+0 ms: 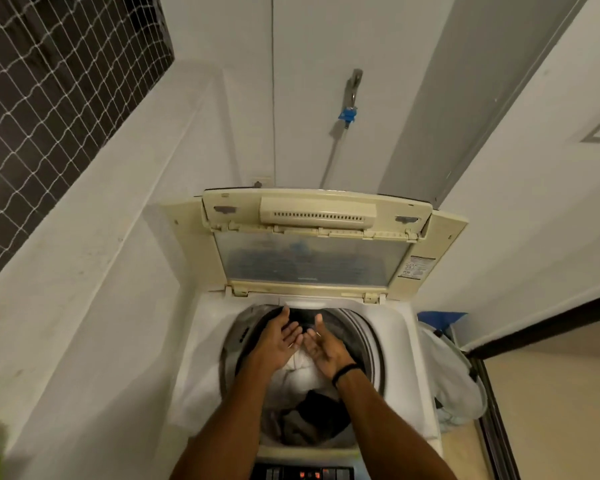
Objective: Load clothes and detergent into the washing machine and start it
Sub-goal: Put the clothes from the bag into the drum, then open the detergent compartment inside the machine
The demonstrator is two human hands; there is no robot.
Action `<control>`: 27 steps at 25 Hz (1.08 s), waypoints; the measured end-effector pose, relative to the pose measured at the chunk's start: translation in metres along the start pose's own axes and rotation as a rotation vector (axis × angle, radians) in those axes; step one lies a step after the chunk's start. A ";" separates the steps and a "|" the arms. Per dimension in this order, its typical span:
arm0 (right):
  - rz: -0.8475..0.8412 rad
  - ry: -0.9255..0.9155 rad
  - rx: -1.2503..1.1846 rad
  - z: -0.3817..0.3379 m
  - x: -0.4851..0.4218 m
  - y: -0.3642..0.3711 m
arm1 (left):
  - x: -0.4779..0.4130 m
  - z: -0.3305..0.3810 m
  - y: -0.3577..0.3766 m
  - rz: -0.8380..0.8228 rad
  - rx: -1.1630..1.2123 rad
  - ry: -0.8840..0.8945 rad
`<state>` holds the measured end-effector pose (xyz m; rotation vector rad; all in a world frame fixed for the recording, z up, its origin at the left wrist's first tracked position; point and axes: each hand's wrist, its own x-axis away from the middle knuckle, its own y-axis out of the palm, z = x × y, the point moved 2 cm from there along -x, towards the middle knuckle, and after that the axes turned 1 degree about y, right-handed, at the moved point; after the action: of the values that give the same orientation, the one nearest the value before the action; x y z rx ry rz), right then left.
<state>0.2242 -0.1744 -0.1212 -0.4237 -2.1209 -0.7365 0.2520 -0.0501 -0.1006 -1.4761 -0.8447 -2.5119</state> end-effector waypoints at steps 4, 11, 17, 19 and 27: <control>0.052 -0.026 -0.095 -0.014 -0.047 0.012 | -0.044 0.007 0.010 0.014 0.044 -0.018; 0.026 -0.011 -0.179 -0.013 -0.078 0.002 | -0.077 0.009 0.011 0.017 0.053 0.051; 0.008 -0.094 -0.112 -0.009 -0.087 0.004 | -0.070 0.003 0.013 0.057 0.047 0.158; 0.015 -0.102 -0.134 -0.007 -0.084 0.006 | -0.069 0.001 0.014 0.053 0.038 0.168; -0.076 -0.103 -0.171 0.008 -0.059 0.001 | -0.076 -0.018 0.008 0.031 0.031 0.213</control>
<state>0.2550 -0.1713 -0.1717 -0.4832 -2.1883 -0.9631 0.2805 -0.0792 -0.1673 -1.1766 -0.8137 -2.5617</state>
